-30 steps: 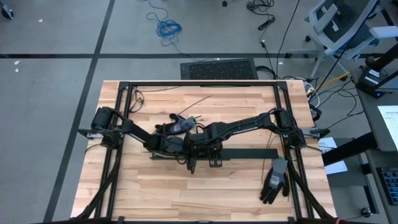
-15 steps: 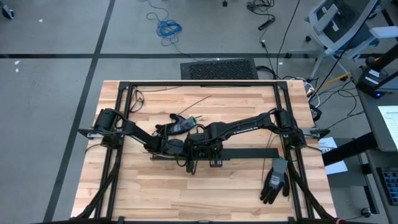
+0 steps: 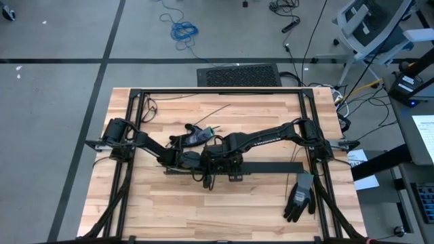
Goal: Ziptie cables
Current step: Close the black cable duct lid
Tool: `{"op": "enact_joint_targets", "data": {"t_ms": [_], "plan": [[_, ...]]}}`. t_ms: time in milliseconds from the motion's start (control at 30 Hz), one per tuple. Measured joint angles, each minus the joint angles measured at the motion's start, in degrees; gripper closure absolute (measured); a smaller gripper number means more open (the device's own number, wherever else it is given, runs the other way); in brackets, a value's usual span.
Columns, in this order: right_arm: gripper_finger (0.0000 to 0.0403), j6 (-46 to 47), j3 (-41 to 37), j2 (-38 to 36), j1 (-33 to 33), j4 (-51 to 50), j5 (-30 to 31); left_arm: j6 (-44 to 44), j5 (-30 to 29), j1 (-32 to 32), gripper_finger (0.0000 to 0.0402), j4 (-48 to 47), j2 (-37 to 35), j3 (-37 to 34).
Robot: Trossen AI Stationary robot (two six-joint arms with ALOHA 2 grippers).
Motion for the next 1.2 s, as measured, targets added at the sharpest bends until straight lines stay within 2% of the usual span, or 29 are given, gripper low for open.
{"op": "enact_joint_targets", "data": {"t_ms": [167, 300, 467, 767, 900, 1033, 1133, 1200], "plan": [[0.0088, -2.4, 3.6, 0.0, 0.3, -5.8, 0.5, 0.0, 0.0, 0.0, 0.0402, 0.0, 0.0, 0.0], [0.0086, -2.8, 6.7, -0.3, -0.1, -9.0, 0.6, 0.0, 0.0, 0.0, 0.0402, 0.2, 0.0, 0.0], [0.0085, -4.3, 9.6, -0.6, -0.6, -13.5, 4.7, 0.5, 0.0, 0.0, 0.0402, -0.5, -1.7, -0.1], [0.0085, -3.9, 9.6, -4.1, -2.9, -12.1, 6.3, 7.6, -2.6, 0.7, 0.0402, -11.7, -11.2, -0.3], [0.0085, -3.5, 9.6, -4.4, -3.5, -10.4, 9.2, 10.1, -2.8, 0.7, 0.0402, -17.4, -15.9, -0.3], [0.0085, -0.7, 8.1, -4.9, -3.6, -7.1, 14.2, 10.3, -3.5, 0.6, 0.0402, -32.2, -24.6, -0.3], [0.0085, 1.6, 4.8, -7.6, -3.9, -7.1, 19.3, 6.6, -4.2, -0.3, 0.0402, -49.4, -35.1, -0.2], [0.0085, 4.4, 1.1, -11.5, -4.1, -7.2, 20.8, 2.4, -7.5, -2.3, 0.0402, -60.8, -42.2, -0.2]]}}
